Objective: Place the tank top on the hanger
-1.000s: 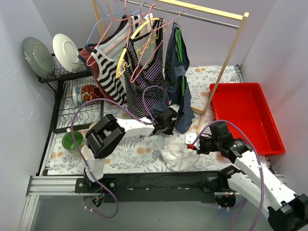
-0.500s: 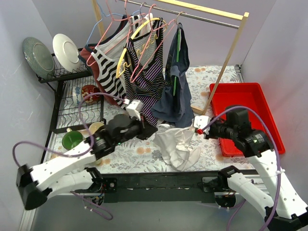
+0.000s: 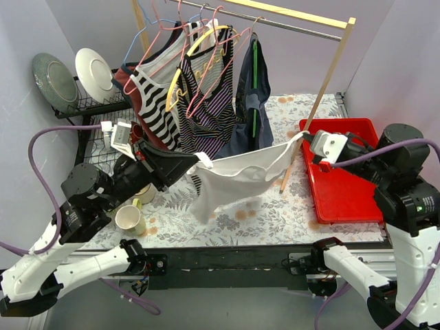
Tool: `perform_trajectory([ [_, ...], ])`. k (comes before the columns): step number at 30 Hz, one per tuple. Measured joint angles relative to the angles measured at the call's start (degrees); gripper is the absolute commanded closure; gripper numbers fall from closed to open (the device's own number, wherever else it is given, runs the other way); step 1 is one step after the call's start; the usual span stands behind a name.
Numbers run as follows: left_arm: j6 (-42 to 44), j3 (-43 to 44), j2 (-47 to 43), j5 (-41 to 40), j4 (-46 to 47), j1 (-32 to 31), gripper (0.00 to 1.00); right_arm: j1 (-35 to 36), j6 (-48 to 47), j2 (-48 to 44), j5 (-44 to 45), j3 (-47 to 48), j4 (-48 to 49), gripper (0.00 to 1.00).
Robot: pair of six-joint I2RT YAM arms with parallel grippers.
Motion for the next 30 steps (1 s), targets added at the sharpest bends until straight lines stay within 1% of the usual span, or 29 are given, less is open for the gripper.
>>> perform_trajectory([
  [2,0.2,-0.9,-0.5,0.1,0.1,0.0,1.00,0.0,-0.3,-1.8,-1.6,-3.2,0.6,0.99],
  [5,-0.3,-7.2,-2.0,0.1,0.1,0.0,1.00,0.0,-1.4,-5.7,-3.6,-14.1,1.6,0.99],
  [8,-2.2,-17.7,-3.3,0.0,0.7,0.0,1.00,0.0,-2.4,-8.3,-4.9,-27.3,2.3,0.99],
  [10,-4.1,-26.4,-4.0,-0.5,1.5,0.0,0.98,0.0,-2.9,-9.4,-5.3,-35.9,4.0,0.99],
  [13,-7.5,-37.5,-4.1,-3.1,1.4,0.0,0.86,-0.1,-3.7,-10.9,-5.5,-46.9,6.1,0.98],
  [14,-8.9,-40.8,-4.3,-4.5,1.5,0.0,0.84,-0.1,-3.9,-11.5,-5.6,-50.0,6.6,0.95],
  [15,-9.8,-42.9,-4.5,-5.6,1.4,0.0,0.78,-0.1,-4.2,-11.9,-5.6,-52.5,7.0,0.92],
  [16,-11.1,-45.2,-4.6,-7.0,1.7,0.0,0.73,-0.1,-4.7,-12.1,-5.6,-55.5,8.0,0.88],
  [17,-12.0,-46.9,-4.5,-8.2,1.9,0.0,0.68,-0.1,-4.8,-12.1,-5.7,-56.1,8.2,0.76],
  [18,-13.2,-48.5,-4.2,-9.5,2.0,0.1,0.52,-0.1,-5.2,-12.0,-5.7,-57.6,8.8,0.67],
  [19,-13.6,-49.1,-3.8,-10.0,2.2,0.1,0.45,-0.1,-5.3,-11.8,-5.7,-58.4,9.1,0.57],
  [20,-14.0,-49.2,-3.1,-10.4,2.2,0.2,0.39,-0.1,-5.4,-11.5,-5.5,-58.9,9.2,0.50],
  [21,-14.4,-49.2,-2.4,-10.6,2.6,0.2,0.32,-0.1,-5.1,-11.2,-5.2,-59.0,9.2,0.40],
  [22,-14.5,-49.1,-2.0,-10.8,2.8,0.2,0.31,-0.1,-4.9,-10.8,-4.8,-59.0,9.6,0.36],
  [23,-14.6,-48.6,-1.6,-10.8,2.1,0.3,0.30,-0.1,-4.5,-10.6,-4.4,-58.9,10.1,0.29],
  [24,-14.4,-47.5,-1.3,-10.8,1.1,0.3,0.27,-0.1,-4.0,-10.4,-3.7,-58.9,10.6,0.26],
  [25,-14.1,-46.1,-1.2,-10.8,0.0,0.3,0.27,-0.1,-3.4,-10.4,-2.8,-58.9,11.0,0.14],
  [26,-13.6,-44.4,-1.3,-10.8,-1.3,0.3,0.25,-0.1,-2.8,-10.4,-2.0,-58.7,11.3,0.11],
  [30,-10.5,-35.3,-3.0,-10.6,-5.3,0.3,0.21,-0.1,1.1,-10.6,0.5,-57.2,13.9,0.11],
])
